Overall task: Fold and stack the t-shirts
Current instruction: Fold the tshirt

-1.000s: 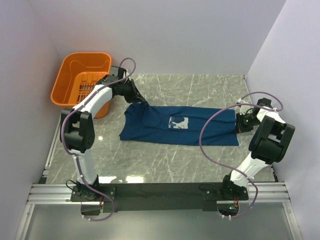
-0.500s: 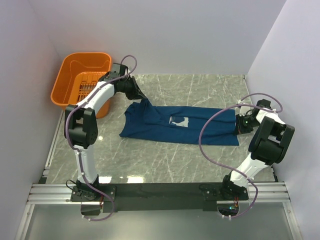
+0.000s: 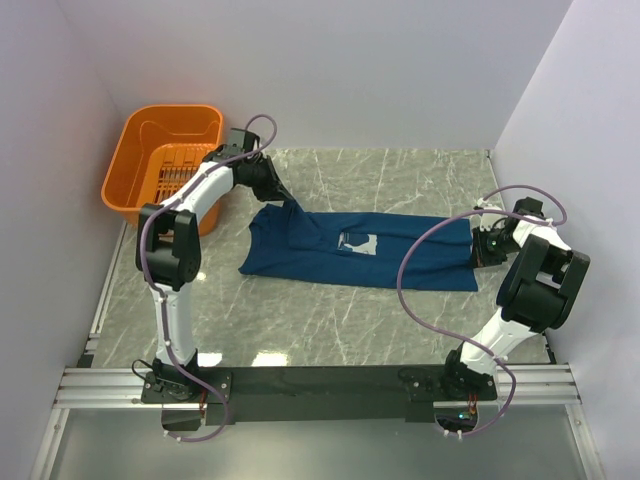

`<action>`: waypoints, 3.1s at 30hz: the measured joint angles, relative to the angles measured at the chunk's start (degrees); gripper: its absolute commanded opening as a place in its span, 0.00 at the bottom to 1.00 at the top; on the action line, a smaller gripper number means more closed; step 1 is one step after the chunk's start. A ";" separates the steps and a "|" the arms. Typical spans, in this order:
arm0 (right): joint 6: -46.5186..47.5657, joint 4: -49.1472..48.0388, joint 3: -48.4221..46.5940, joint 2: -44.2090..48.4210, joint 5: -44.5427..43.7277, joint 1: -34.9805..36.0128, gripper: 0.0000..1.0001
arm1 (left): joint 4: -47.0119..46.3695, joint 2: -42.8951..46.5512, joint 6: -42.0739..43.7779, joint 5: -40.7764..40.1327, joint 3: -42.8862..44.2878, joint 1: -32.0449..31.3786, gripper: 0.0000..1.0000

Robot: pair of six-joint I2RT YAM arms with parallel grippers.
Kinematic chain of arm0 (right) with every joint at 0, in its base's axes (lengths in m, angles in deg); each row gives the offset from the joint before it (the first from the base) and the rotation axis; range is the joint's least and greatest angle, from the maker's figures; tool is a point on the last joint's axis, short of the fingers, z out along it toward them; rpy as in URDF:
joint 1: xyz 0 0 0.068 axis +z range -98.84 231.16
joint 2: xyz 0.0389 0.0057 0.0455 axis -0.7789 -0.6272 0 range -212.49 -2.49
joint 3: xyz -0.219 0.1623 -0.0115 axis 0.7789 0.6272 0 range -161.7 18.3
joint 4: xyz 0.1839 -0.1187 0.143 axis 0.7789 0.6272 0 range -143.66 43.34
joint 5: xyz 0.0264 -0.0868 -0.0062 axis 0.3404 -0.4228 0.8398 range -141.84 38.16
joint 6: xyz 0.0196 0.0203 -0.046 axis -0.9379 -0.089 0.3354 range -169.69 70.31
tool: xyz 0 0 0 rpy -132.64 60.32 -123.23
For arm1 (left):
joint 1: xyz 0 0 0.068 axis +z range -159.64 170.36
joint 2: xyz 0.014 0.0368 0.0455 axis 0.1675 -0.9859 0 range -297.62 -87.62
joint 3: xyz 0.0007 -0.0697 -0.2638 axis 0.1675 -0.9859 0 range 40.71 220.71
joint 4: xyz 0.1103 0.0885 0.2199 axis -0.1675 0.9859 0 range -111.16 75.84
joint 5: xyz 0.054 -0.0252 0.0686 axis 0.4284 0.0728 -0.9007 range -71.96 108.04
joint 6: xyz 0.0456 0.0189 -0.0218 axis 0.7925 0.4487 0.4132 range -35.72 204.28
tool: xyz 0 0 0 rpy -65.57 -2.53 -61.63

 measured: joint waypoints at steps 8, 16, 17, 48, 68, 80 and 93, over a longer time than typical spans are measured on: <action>-0.50 -0.22 0.00 0.02 0.00 0.00 0.00 | 0.37 -2.03 -0.02 -0.31 1.05 0.00 0.01; -1.27 -0.57 0.00 0.00 0.04 0.00 0.00 | 0.68 -4.92 -0.04 -0.61 3.69 0.00 0.42; -1.31 -0.57 0.00 0.00 0.04 0.02 0.00 | 0.83 -5.42 -0.15 -0.61 4.15 0.00 0.50; -4.04 -1.03 -2.91 0.00 1.09 0.02 0.35 | -8.41 38.97 4.74 -19.45 -47.45 0.96 0.68; -0.07 3.04 -1.27 9.25 2.69 -1.73 0.42 | -8.94 32.37 6.19 -21.57 -46.82 0.94 0.57; 3.72 5.18 2.60 9.40 2.86 -5.55 0.42 | -7.87 27.17 7.28 -25.09 -45.20 -2.47 0.29; 6.32 9.01 1.55 6.03 5.46 -8.00 0.45 | -7.76 26.14 7.54 -25.55 -44.98 -2.64 0.05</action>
